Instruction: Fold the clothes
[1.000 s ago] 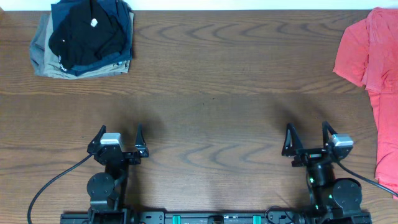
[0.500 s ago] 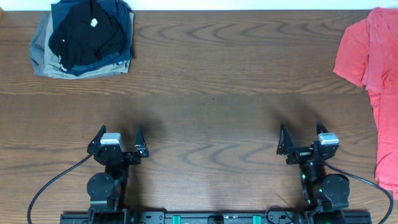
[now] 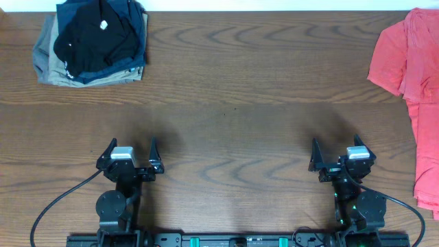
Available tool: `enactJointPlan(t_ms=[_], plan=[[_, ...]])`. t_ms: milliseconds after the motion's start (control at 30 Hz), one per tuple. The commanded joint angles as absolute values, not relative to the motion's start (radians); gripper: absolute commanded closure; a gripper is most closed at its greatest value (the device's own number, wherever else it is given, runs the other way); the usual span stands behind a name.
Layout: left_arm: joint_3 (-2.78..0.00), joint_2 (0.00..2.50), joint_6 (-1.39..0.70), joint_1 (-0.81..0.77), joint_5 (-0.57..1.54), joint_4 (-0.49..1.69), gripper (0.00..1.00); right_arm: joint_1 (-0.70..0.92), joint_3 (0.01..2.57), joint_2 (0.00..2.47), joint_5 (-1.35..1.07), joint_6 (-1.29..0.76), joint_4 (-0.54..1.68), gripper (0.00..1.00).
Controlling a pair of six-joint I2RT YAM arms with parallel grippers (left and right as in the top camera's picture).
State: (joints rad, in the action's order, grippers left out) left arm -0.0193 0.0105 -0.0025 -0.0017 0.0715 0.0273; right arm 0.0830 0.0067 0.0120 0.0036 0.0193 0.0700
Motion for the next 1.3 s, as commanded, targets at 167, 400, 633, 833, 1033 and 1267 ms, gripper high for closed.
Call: enactJointPlan(t_ms=[167, 400, 633, 833, 1033, 1267], plan=[[-0.004, 0.004, 0.004, 0.002, 0.086, 0.063, 0.02, 0.027, 0.006, 0.005, 0.003, 0.043, 0.075, 0.01], [-0.004, 0.004, 0.004, 0.002, 0.086, 0.063, 0.02, -0.01, 0.006, 0.006, 0.003, 0.043, 0.075, 0.01], [-0.004, 0.004, 0.004, 0.002, 0.086, 0.063, 0.02, -0.01, 0.006, 0.006, 0.003, 0.043, 0.075, 0.01], [-0.004, 0.004, 0.004, 0.002, 0.086, 0.063, 0.02, -0.01, 0.006, 0.006, 0.003, 0.043, 0.075, 0.01], [-0.004, 0.004, 0.004, 0.002, 0.086, 0.063, 0.02, -0.01, 0.006, 0.006, 0.003, 0.043, 0.075, 0.01], [-0.004, 0.004, 0.004, 0.002, 0.086, 0.063, 0.02, -0.01, 0.006, 0.006, 0.003, 0.043, 0.075, 0.01]])
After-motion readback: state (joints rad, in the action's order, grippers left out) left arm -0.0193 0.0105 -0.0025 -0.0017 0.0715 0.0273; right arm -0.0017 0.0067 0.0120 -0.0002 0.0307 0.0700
